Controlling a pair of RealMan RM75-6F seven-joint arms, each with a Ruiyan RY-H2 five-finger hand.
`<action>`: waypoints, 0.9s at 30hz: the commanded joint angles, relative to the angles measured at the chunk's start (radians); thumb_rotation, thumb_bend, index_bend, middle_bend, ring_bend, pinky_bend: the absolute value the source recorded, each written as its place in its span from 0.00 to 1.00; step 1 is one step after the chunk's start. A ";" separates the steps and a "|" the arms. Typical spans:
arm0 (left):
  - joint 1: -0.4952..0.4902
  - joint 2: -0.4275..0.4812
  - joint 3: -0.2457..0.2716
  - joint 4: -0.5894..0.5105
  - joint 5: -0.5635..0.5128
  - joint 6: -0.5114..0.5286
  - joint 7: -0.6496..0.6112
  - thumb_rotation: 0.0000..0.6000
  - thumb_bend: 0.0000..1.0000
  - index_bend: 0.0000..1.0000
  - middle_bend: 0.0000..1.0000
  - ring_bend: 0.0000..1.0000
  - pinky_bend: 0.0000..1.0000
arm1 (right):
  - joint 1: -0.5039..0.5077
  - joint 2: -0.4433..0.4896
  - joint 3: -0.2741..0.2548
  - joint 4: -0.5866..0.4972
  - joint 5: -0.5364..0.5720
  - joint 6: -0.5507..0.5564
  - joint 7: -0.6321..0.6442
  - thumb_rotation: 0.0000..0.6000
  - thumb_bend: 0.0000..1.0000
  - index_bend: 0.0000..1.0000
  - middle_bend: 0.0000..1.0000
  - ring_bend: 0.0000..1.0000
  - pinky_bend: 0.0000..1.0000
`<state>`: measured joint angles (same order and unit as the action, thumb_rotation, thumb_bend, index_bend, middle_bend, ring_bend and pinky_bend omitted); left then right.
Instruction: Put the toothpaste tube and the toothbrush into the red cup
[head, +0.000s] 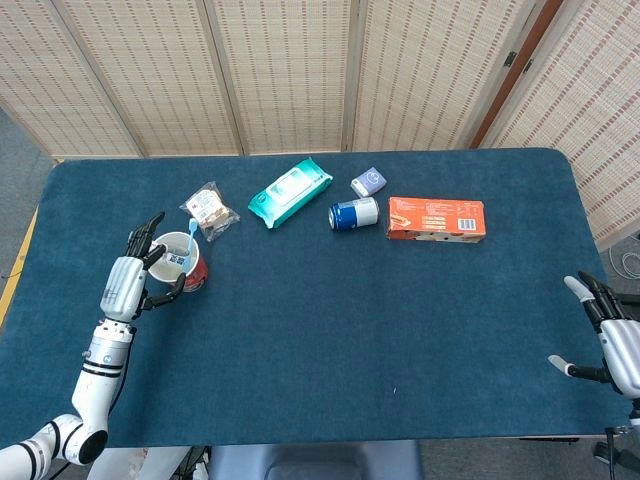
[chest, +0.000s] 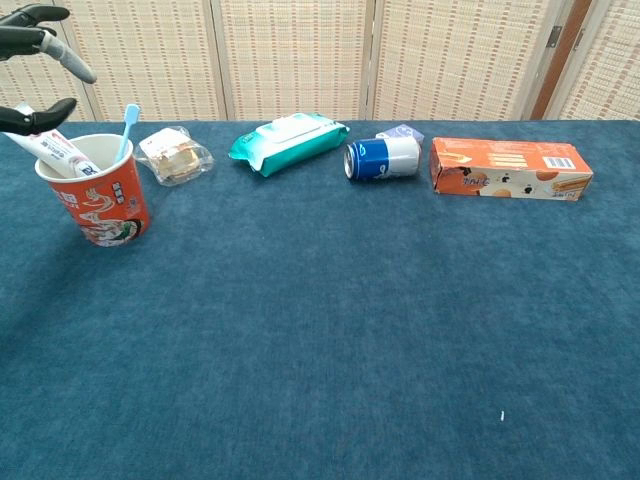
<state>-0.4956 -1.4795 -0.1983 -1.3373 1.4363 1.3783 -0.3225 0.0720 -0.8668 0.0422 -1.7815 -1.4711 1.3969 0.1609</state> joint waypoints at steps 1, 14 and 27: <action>0.021 0.045 0.022 -0.047 0.005 0.005 0.107 1.00 0.38 0.36 0.00 0.00 0.00 | 0.000 0.000 0.001 0.000 0.001 0.000 -0.001 1.00 0.00 0.05 0.04 0.00 0.25; 0.111 0.269 0.082 -0.327 -0.086 -0.020 0.474 1.00 0.38 0.01 0.00 0.00 0.00 | 0.004 -0.006 0.002 -0.004 0.016 -0.012 -0.025 1.00 0.00 0.05 0.04 0.00 0.25; 0.242 0.294 0.174 -0.350 -0.014 0.133 0.710 1.00 0.36 0.00 0.00 0.00 0.00 | 0.017 -0.030 0.000 -0.010 0.038 -0.040 -0.089 1.00 0.00 0.05 0.04 0.00 0.25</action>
<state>-0.2772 -1.1755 -0.0413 -1.7048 1.3976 1.4839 0.3718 0.0879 -0.8950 0.0426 -1.7906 -1.4355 1.3589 0.0748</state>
